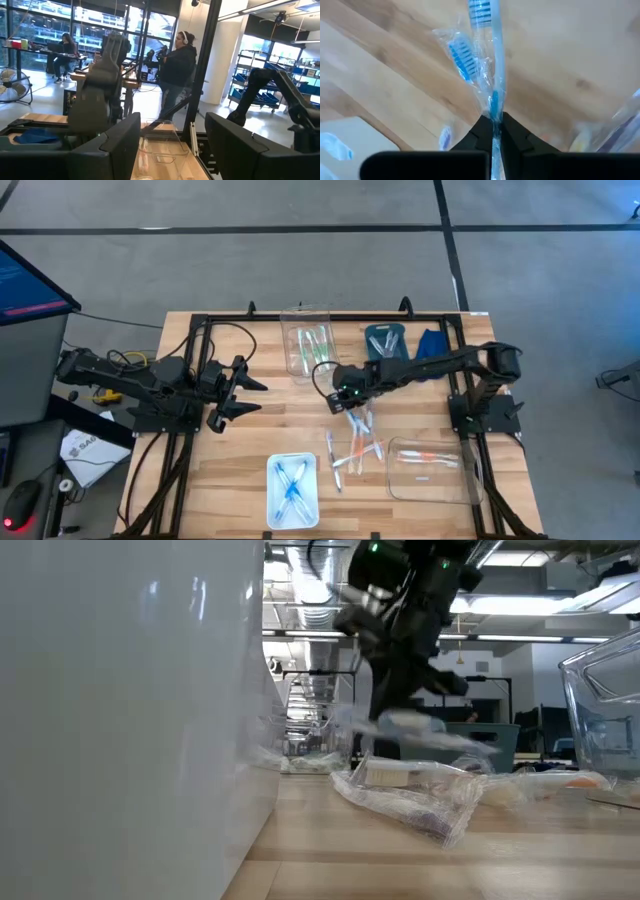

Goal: Pick & Place Toothbrushes
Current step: Put the blue toothbrush into the white bin

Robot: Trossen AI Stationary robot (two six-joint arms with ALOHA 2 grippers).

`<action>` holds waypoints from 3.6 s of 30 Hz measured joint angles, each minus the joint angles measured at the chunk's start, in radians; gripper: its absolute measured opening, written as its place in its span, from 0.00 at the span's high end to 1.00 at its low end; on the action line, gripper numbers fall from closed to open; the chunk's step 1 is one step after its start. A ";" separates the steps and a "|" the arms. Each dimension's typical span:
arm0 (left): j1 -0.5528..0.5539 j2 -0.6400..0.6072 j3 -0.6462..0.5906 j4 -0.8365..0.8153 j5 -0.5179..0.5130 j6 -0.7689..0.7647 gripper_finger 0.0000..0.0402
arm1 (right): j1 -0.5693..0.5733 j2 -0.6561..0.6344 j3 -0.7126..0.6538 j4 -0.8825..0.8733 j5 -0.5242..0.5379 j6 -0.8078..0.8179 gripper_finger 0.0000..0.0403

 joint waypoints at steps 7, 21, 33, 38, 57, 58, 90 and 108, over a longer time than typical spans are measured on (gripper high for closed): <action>0.000 0.000 0.000 0.001 0.000 0.000 0.46 | -0.011 -0.112 0.001 0.004 0.084 -0.072 0.98; 0.000 0.000 0.000 0.002 0.000 0.000 0.46 | 0.000 -0.024 0.001 -0.031 0.107 -0.079 0.99; 0.000 0.001 0.001 0.000 -0.001 0.005 0.46 | 0.021 0.104 0.069 -0.070 0.019 -0.274 0.99; 0.000 0.000 0.001 0.003 0.000 0.006 0.46 | 0.021 0.100 0.082 -0.086 -0.033 -0.071 0.99; 0.000 0.000 0.001 0.003 0.000 0.001 0.46 | 0.046 0.153 0.082 -0.112 -0.059 -0.211 0.83; 0.000 0.000 0.001 0.005 0.000 0.001 0.46 | 0.046 0.153 0.082 -0.115 -0.059 -0.212 0.82; 0.000 0.000 0.000 0.003 0.000 0.000 0.46 | 0.004 0.153 0.082 -0.068 -0.031 -0.201 0.59; 0.000 0.000 0.000 0.002 0.000 0.002 0.46 | -0.008 0.243 0.105 -0.041 -0.056 -0.227 0.56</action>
